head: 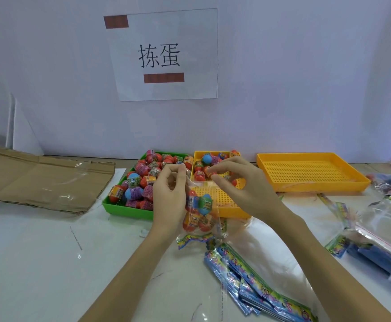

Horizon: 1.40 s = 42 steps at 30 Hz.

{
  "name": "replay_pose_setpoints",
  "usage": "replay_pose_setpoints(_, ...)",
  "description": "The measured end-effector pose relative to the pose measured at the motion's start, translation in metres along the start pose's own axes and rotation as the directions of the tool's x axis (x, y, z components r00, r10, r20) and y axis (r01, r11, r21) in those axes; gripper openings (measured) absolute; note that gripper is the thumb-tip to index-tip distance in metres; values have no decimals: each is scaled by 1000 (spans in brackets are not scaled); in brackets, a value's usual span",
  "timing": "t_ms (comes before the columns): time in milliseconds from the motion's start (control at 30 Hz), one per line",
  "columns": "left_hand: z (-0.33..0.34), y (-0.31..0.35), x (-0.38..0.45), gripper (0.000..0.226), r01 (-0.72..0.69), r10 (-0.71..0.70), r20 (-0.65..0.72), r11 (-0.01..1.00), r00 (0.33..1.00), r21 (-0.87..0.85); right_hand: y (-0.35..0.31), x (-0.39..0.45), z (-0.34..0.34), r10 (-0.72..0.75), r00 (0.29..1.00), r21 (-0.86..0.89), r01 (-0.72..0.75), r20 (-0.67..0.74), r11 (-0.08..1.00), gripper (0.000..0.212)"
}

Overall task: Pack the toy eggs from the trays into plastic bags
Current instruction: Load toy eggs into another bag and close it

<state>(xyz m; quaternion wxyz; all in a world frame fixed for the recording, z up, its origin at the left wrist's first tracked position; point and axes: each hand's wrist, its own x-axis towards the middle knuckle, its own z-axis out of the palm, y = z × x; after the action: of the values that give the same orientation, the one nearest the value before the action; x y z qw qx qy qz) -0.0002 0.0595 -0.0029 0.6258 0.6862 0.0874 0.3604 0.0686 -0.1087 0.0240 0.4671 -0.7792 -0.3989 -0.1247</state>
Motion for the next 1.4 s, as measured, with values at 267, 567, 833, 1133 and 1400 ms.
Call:
replay_pose_setpoints(267,1,7,-4,15,-128,122,119,991,985,47,-12,-1,14,-62,998,-93,60,-24,994,14)
replay_pose_setpoints(567,-3,4,-2,40,36,-98,413,987,905,154,-5,1,5,45,993,-24,-48,-108,999,4)
replay_pose_setpoints(833,-17,7,8,37,-37,-84,570,980,817,197,0,8,-23,15,1000,-176,-18,-20,984,3)
replay_pose_setpoints(1133,-17,15,11,36,231,-200,414,973,888,-25,0,9,-26,363,896,576,-443,256,687,51)
replay_pose_setpoints(1400,-4,12,0,32,332,-270,289,924,918,-190,2,1,-7,387,915,456,-394,112,798,12)
